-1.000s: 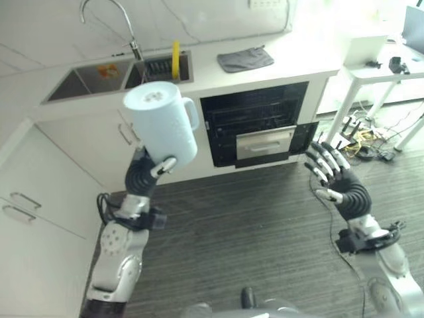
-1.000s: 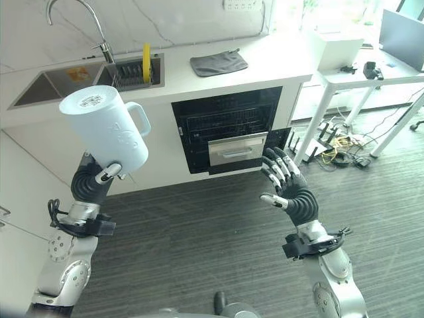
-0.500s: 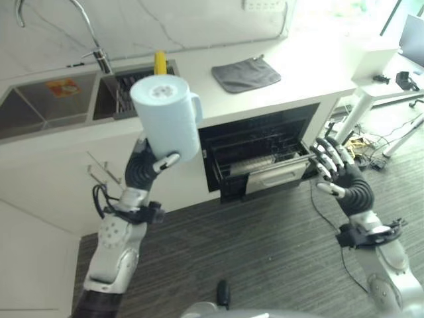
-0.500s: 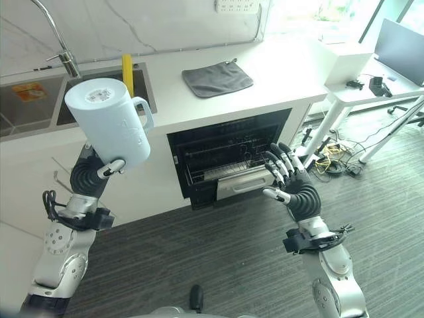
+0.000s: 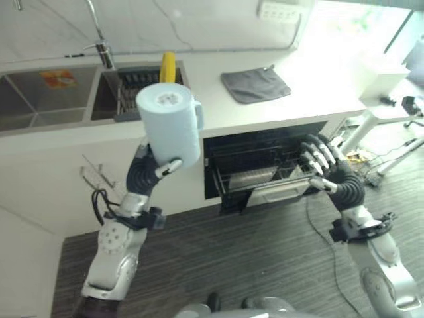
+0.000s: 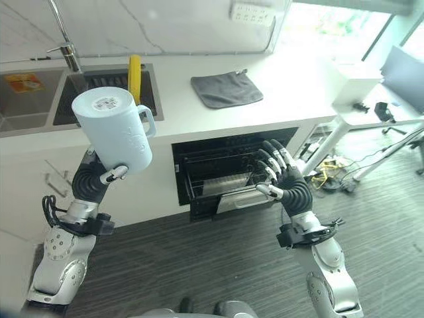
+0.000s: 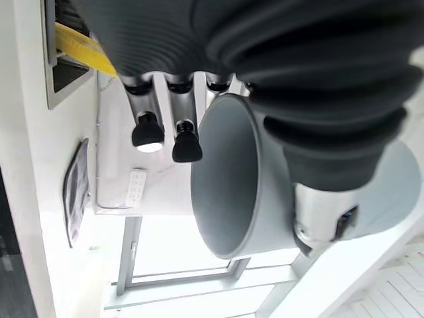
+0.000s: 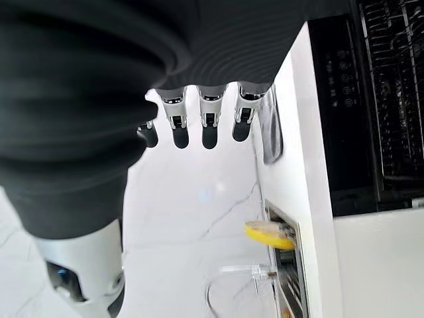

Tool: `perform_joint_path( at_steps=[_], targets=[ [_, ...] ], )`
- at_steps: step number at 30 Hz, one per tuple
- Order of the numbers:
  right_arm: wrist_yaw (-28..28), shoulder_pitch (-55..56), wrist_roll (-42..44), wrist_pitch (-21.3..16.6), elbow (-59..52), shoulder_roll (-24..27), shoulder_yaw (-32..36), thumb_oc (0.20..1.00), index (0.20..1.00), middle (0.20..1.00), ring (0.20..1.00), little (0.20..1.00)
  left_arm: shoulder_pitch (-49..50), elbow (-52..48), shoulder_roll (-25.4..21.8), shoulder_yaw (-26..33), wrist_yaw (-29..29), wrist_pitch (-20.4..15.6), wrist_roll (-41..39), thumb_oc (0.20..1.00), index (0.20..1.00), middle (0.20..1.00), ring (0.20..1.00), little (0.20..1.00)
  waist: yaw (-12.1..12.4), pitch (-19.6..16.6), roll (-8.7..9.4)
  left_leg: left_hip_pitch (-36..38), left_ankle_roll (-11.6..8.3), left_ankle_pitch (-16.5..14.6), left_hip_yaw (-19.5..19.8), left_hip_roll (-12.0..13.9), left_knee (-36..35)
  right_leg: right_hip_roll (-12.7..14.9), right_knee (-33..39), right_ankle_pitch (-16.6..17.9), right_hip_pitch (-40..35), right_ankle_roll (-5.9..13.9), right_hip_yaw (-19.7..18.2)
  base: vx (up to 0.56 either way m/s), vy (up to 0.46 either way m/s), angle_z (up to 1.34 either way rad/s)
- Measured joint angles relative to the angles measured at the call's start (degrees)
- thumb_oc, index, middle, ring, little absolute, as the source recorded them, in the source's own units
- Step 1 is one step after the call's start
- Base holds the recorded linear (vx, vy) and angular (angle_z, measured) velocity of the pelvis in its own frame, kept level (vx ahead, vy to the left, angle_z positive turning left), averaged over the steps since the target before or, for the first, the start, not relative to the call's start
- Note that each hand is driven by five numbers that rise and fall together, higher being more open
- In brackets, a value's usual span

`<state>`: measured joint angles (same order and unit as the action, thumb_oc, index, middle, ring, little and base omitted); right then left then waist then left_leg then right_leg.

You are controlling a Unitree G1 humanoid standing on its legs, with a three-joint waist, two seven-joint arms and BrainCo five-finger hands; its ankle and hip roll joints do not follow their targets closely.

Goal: Place the dishes in the dishwasher.

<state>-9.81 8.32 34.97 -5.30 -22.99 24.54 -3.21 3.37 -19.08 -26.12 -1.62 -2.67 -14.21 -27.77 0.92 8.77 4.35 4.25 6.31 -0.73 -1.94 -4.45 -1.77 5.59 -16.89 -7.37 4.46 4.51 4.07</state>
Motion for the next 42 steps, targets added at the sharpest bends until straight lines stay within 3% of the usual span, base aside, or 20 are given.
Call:
perform_joint_path(
  at_steps=[2, 5, 6, 7, 11, 12, 13, 14, 15, 16, 19, 20, 22, 23, 27, 32, 33, 35, 39, 42],
  targets=[
    [-0.6, 0.0, 0.0, 0.0, 0.0, -0.2, -2.4, 1.0, 1.0, 1.0, 1.0, 1.0, -1.6, 0.0, -0.3, -0.2, 0.8, 0.2, 0.3, 0.2, 0.2, 0.2, 0.2, 0.2, -0.1, 0.1, -0.31, -1.2, -0.83, -0.4, 1.4, 0.7, 0.9, 4.0, 8.7, 3.4, -1.4, 2.22, -2.1, 0.12, -0.359, 0.09],
    [-0.7, -0.9, 0.1, 1.1, 0.1, -0.8, -3.1, 1.0, 1.0, 1.0, 1.0, 1.0, -2.4, 0.3, -1.6, -0.6, 1.9, 0.4, 2.6, 0.2, 0.2, 0.2, 0.2, 0.2, -0.5, 0.2, 0.01, -2.6, -3.24, -1.6, 3.8, 1.7, 3.2, 11.7, 22.3, 14.3, -3.9, 6.69, -5.2, 0.24, -0.624, 0.36],
    [-0.4, -1.0, 0.1, 1.3, 0.1, -1.2, -3.1, 1.0, 1.0, 1.0, 1.0, 1.0, -2.4, 1.1, -1.9, -0.7, 2.0, 0.6, 3.4, 0.2, 0.2, 0.2, 0.2, 0.2, -0.5, 0.5, -0.03, -3.0, -4.01, -2.4, 4.4, 2.2, 4.4, 12.8, 22.4, 17.3, -3.5, 7.95, -5.2, 0.25, -0.641, 0.4],
    [-0.4, -1.1, 0.1, 1.4, -0.2, -1.4, -3.2, 1.0, 1.0, 1.0, 1.0, 1.0, -2.1, 1.3, -2.0, -0.6, 2.1, 0.9, 4.1, 0.2, 0.2, 0.2, 0.2, 0.2, -0.2, 0.6, 0.11, -3.1, -4.98, -3.4, 5.1, 3.7, 5.5, 12.9, 22.4, 19.0, -2.7, 7.07, -6.1, 0.2, -0.559, 0.38],
    [-0.6, -1.0, 1.8, 1.2, 0.6, -1.6, -4.4, 1.0, 1.0, 1.0, 1.0, 1.0, 0.6, 1.6, -3.5, 0.3, 2.0, 0.8, 4.0, 0.2, 0.2, 0.2, 0.2, 0.2, 0.1, 0.4, 2.61, -3.1, -10.67, -5.7, 8.6, 8.4, 7.6, 7.5, 19.3, 18.1, -2.5, 6.98, -4.5, 0.23, -0.675, 0.34],
    [-0.8, -1.8, 1.9, 2.7, 0.6, -0.1, -4.2, 1.0, 1.0, 1.0, 1.0, 1.0, 2.3, 0.2, -1.7, 0.3, 2.5, 1.0, 3.2, 0.2, 0.2, 0.2, 0.2, 0.2, 1.5, 0.5, 1.11, -2.7, -12.58, -6.8, 8.1, 12.1, 7.7, 3.7, 19.3, 13.1, -3.0, 5.12, -2.9, 0.21, -0.583, 0.21],
    [-1.5, -3.5, 2.2, 3.7, 0.5, 2.4, -4.7, 1.0, 1.0, 1.0, 1.0, 1.0, 2.7, -0.4, -1.1, -0.7, 2.6, 1.3, 1.2, 0.2, 0.2, 0.2, 0.2, 0.2, 1.0, 1.0, -1.0, -2.7, -12.98, -4.9, 7.6, 15.2, 6.9, 0.6, 20.5, 13.3, -3.6, 3.45, -1.4, 0.12, -0.455, 0.01],
    [-2.4, -5.3, 2.2, 4.4, 0.4, 4.3, -5.0, 1.0, 1.0, 1.0, 1.0, 1.0, 2.6, -1.4, -0.5, -1.3, 2.5, 1.7, 0.2, 0.2, 0.2, 0.2, 0.2, 0.2, 0.9, 1.5, -1.7, -3.1, -11.68, -1.7, 5.9, 16.8, 6.3, -1.2, 21.3, 14.0, -3.8, 1.65, -0.5, 0.1, -0.423, 0.27],
    [-2.6, -5.8, 2.2, 4.8, 0.4, 4.7, -5.1, 1.0, 1.0, 1.0, 1.0, 1.0, 2.3, -1.4, -0.3, -1.6, 2.3, 1.7, -0.2, 0.2, 0.2, 0.2, 0.2, 0.2, 0.8, 1.5, -1.65, -3.4, -11.22, 0.2, 5.8, 17.0, 6.1, -1.5, 21.5, 14.0, -3.9, 1.11, -0.2, 0.09, -0.35, 0.48],
    [-2.9, -6.0, 2.3, 4.9, 0.1, 7.0, -5.1, 1.0, 1.0, 1.0, 1.0, 1.0, 0.7, -1.4, 0.6, -3.0, 2.2, 1.8, -0.5, 0.2, 0.2, 0.2, 0.2, 0.2, 0.7, 1.7, -1.19, -5.2, -10.49, 7.1, 4.6, 17.6, 7.1, -2.3, 21.8, 12.7, -5.1, -1.68, 2.1, 0.1, -0.35, 0.61],
    [-3.1, -4.0, 2.3, 4.6, 2.1, 6.6, -4.5, 1.0, 1.0, 1.0, 1.0, 1.0, -0.1, 0.1, 0.8, -4.2, 1.0, 1.5, -0.7, 0.2, 0.2, 0.2, 0.2, 0.2, -1.8, 1.7, -0.73, -7.4, -10.27, 12.3, -2.9, 17.4, 10.1, -3.2, 21.4, 9.4, -7.5, -4.61, 8.0, 0.12, -0.159, 0.88],
    [-3.0, -3.2, 2.2, 4.9, 2.2, 5.3, -4.0, 1.0, 1.0, 1.0, 1.0, 1.0, 0.8, -0.5, 1.0, -3.9, 0.8, 1.4, -1.0, 0.2, 0.2, 0.2, 0.2, 0.2, -1.0, 1.6, -0.58, -7.6, -12.2, 8.6, -2.8, 15.9, 11.1, -3.3, 22.1, 9.1, -7.5, -4.56, 8.1, 0.17, 0.034, 0.51],
    [-3.1, -1.6, 2.1, 4.9, 1.7, 3.4, -3.0, 1.0, 1.0, 1.0, 1.0, 1.0, 3.4, -1.5, 1.1, -2.9, -0.5, 1.3, -2.2, 0.2, 0.2, 0.2, 0.2, 0.2, -1.5, 1.6, -2.16, -4.7, -12.14, 4.8, -0.6, 9.2, 4.1, -3.9, 21.9, 9.8, -7.3, -4.99, 8.6, 0.15, 0.117, 0.17],
    [-3.0, -0.1, 2.0, 4.8, 1.7, 3.4, -2.3, 1.0, 1.0, 1.0, 1.0, 1.0, 3.1, -1.4, 1.2, -2.9, -1.2, 1.3, -2.6, 0.2, 0.2, 0.2, 0.2, 0.2, -2.5, 1.2, -4.07, -3.0, -12.05, 4.8, -2.0, 9.1, -1.3, -5.6, 21.9, 9.5, -8.2, -5.11, 9.4, 0.16, 0.228, 0.52],
    [-3.5, 1.3, 1.0, 4.3, 2.7, 4.5, -0.4, 1.0, 1.0, 1.0, 1.0, 1.0, -1.1, 2.6, 1.3, -2.7, -3.8, 0.3, -3.8, 0.2, 0.2, 0.2, 0.2, 0.2, -1.7, 1.7, -3.37, -13.1, -14.32, 4.4, -1.7, 13.0, 1.7, -6.3, 21.9, 7.4, -8.6, -4.81, 12.0, 0.14, 0.284, 0.57],
    [-3.5, -0.9, 1.2, 3.3, 2.8, 4.2, -0.1, 1.0, 1.0, 1.0, 1.0, 1.0, -2.3, 2.6, 1.3, -3.1, -4.2, -0.5, -4.6, 0.2, 0.2, 0.2, 0.2, 0.2, -1.9, 1.1, -4.94, -10.8, -12.96, 4.9, 0.0, 12.2, 0.6, -4.9, 21.7, 7.1, -11.4, -2.64, 9.5, 0.17, 0.347, -0.32],
    [-3.6, -0.9, 1.4, 3.5, 1.8, 3.4, -0.3, 1.0, 1.0, 1.0, 1.0, 1.0, -3.7, 2.6, 1.4, -3.2, -4.1, -0.5, -4.5, 0.2, 0.2, 0.2, 0.2, 0.2, -1.9, 1.2, -4.63, -9.9, -10.23, 7.0, -0.3, 10.5, -0.5, -3.0, 20.6, 6.6, -11.6, -1.18, 8.8, 0.19, 0.37, -0.27],
    [-4.4, -0.6, 2.3, 3.7, 0.0, 1.8, -0.6, 1.0, 1.0, 1.0, 1.0, 1.0, -5.0, 2.2, 1.5, -3.0, -3.9, -0.4, -3.1, 0.2, 0.2, 0.2, 0.2, 0.2, -1.9, 1.1, -3.22, -7.3, -7.28, 6.7, -2.0, 7.0, -1.6, 0.9, 18.1, 5.5, -11.4, 0.82, 7.6, 0.18, 0.329, -0.21],
    [-5.5, -1.5, 2.3, 5.1, -0.4, -0.3, -1.8, 1.0, 1.0, 1.0, 1.0, 1.0, -6.5, 1.4, 0.7, -2.9, -3.3, 1.5, -1.3, 0.2, 0.2, 0.2, 0.2, 0.2, -0.2, 0.9, -2.36, -4.0, -2.61, 4.0, -3.4, 2.9, -2.0, 5.9, 6.9, 5.7, -8.3, 1.07, 7.0, 0.16, 0.32, -0.04],
    [-6.1, -1.6, 2.3, 5.3, -0.1, -0.5, -3.2, 1.0, 1.0, 1.0, 1.0, 1.0, -6.0, 1.4, -0.9, -2.8, -2.8, 2.1, 0.3, 0.2, 0.2, 0.2, 0.2, 0.2, 0.3, 0.8, -2.19, -2.3, -1.31, 3.2, -3.9, 2.4, -1.9, 7.4, -2.9, 5.7, -4.5, 2.46, 5.8, 0.12, 0.154, -0.06]
  ],
)
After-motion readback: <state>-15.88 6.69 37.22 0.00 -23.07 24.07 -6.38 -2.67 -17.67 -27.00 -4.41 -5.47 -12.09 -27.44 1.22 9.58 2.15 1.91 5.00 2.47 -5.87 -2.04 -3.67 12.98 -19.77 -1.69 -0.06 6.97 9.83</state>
